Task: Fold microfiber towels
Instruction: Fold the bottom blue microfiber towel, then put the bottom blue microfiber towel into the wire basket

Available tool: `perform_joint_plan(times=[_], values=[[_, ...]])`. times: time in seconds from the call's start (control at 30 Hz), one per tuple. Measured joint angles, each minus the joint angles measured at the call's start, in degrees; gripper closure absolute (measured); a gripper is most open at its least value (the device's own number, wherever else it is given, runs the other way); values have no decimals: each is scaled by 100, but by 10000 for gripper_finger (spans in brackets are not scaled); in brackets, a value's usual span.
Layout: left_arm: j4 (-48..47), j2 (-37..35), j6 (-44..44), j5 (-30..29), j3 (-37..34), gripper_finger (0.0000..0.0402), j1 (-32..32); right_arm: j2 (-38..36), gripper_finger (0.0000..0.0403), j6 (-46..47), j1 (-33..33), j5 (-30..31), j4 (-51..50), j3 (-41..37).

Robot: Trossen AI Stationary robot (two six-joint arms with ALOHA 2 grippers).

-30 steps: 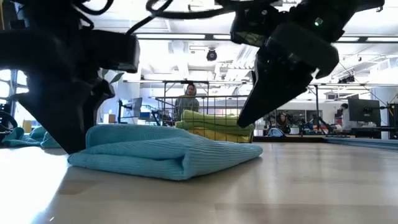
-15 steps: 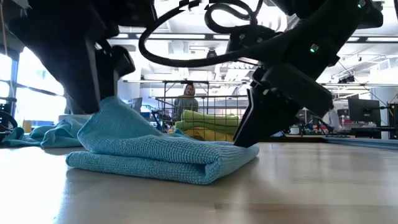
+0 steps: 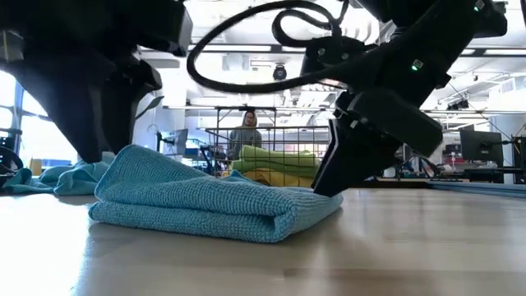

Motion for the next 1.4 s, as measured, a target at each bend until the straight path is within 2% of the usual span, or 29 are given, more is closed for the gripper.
perform_joint_plan(times=[0.13,0.27,0.33,0.5,0.57,0.67,0.9,1.3,1.4], values=[[428,-1,-25,255,1,169,-212,-121,227,46,74,-203,566,0],[1118,-2,508,311,1,169,-506,-96,227,-298,270,-560,1332,4],[1353,-2,941,-38,1,169,-665,-90,227,-541,383,-515,1481,4],[1869,100,1922,-1516,-24,169,-988,-13,227,-860,590,-263,1979,4],[1961,259,2148,-1774,-45,169,-1027,128,227,-932,644,-284,2179,4],[2174,473,2158,-1707,-44,169,-991,324,227,-911,686,-304,2344,4],[2301,794,1465,-866,-41,171,-886,525,227,-558,680,-775,2782,4],[3304,1196,1347,-760,-34,174,-436,492,227,-1090,471,-664,1437,22],[3528,1231,1394,-1060,-38,174,-275,467,227,-1187,374,-661,1173,37]])
